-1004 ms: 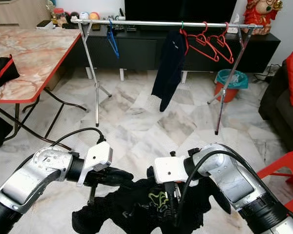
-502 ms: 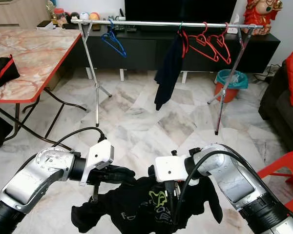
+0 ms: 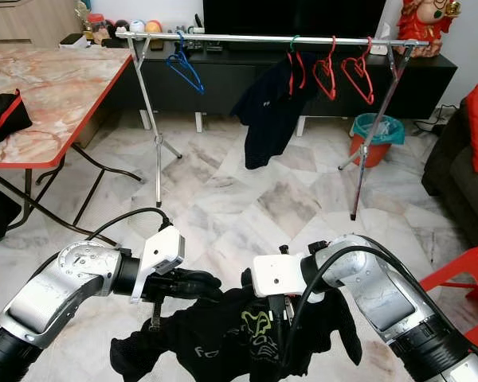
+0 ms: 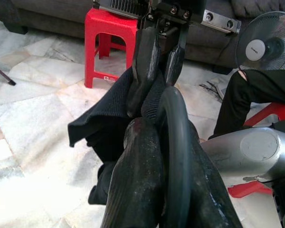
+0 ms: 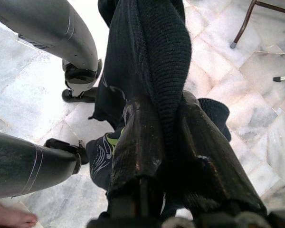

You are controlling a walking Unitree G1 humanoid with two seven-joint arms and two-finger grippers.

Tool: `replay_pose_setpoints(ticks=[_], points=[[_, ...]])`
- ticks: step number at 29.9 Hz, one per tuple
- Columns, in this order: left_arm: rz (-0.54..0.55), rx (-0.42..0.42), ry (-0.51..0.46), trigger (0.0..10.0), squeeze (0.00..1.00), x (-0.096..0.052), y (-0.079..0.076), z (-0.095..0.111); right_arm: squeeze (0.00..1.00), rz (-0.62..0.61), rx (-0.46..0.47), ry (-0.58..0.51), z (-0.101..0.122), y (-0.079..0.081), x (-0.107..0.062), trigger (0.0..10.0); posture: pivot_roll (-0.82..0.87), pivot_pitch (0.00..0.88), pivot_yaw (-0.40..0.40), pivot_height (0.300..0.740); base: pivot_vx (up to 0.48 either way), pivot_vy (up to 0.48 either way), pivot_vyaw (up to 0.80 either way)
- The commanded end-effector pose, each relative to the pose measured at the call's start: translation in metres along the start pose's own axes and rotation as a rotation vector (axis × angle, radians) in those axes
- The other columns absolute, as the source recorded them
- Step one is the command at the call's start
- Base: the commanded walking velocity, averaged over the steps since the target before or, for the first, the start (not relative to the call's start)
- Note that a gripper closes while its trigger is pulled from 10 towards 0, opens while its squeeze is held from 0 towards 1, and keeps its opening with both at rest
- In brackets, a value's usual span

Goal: Hang hanger

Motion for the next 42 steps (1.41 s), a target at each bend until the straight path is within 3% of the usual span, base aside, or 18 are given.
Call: replay_pose_setpoints(ticks=[1,6,7,8,9,10,11,23,32,42], points=[[0.001,0.002,-0.016,0.0,0.0,-0.002,0.001,0.005,0.0,0.006,-0.048,-0.038,0.013,-0.002,0.0,10.0,-0.11,0.0,-0.018,0.74,0.0,0.0,0.0],[-0.017,0.006,-0.012,0.0,0.0,-0.001,-0.003,0.004,0.0,0.022,-0.052,-0.048,0.015,-0.001,0.001,10.0,-0.11,0.0,-0.018,0.74,0.0,0.0,0.0],[-0.018,0.006,-0.011,0.0,0.0,-0.001,-0.003,0.004,0.8,0.016,-0.053,-0.057,0.017,-0.002,0.001,10.0,-0.11,0.0,-0.018,0.74,0.0,0.0,0.0],[-0.019,0.005,-0.011,0.0,0.0,-0.001,-0.003,0.004,0.8,0.012,-0.053,-0.063,0.018,-0.003,0.001,10.0,-0.11,0.0,-0.018,0.74,0.0,0.0,0.0],[-0.021,0.004,-0.01,0.0,0.0,-0.001,-0.004,0.004,1.0,0.008,-0.055,-0.07,0.02,-0.004,0.001,10.0,-0.11,0.0,-0.018,0.74,0.0,0.0,0.0],[-0.021,0.004,-0.01,0.0,0.0,-0.001,-0.004,0.004,1.0,0.008,-0.055,-0.07,0.02,-0.004,0.001,10.0,-0.11,0.0,-0.018,0.74,0.0,0.0,0.0],[-0.023,0.004,-0.01,0.0,0.0,-0.001,-0.004,0.004,0.0,0.01,-0.061,-0.066,0.019,-0.003,0.001,10.0,-0.11,0.0,-0.018,0.74,0.0,0.0,0.0],[-0.036,0.001,0.002,0.0,0.0,0.0,-0.006,0.001,0.0,0.044,-0.064,-0.017,0.011,0.002,-0.003,10.0,-0.11,0.0,-0.018,0.74,0.0,0.0,0.0],[-0.022,0.025,0.071,0.0,0.0,0.002,-0.004,-0.011,0.0,0.049,-0.132,0.016,0.018,0.0,-0.013,10.0,-0.12,0.0,-0.017,0.74,0.0,0.0,0.0],[-0.009,0.026,0.061,0.0,0.0,0.001,-0.002,-0.009,0.0,0.067,-0.107,0.026,0.011,0.006,-0.009,10.0,-0.12,0.0,-0.021,0.74,0.0,0.0,0.0]])
Point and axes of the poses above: a point about 5 cm out from each wrist's last joint towards the gripper, its own x axis pointing out of the wrist towards the gripper, its own z axis along the axis of the wrist's last joint, y = z × x, the point moved 5 cm from there along x, pointing out of the wrist towards the gripper, and after that the axes turned 2 degrees about x, right-handed, at the moved point
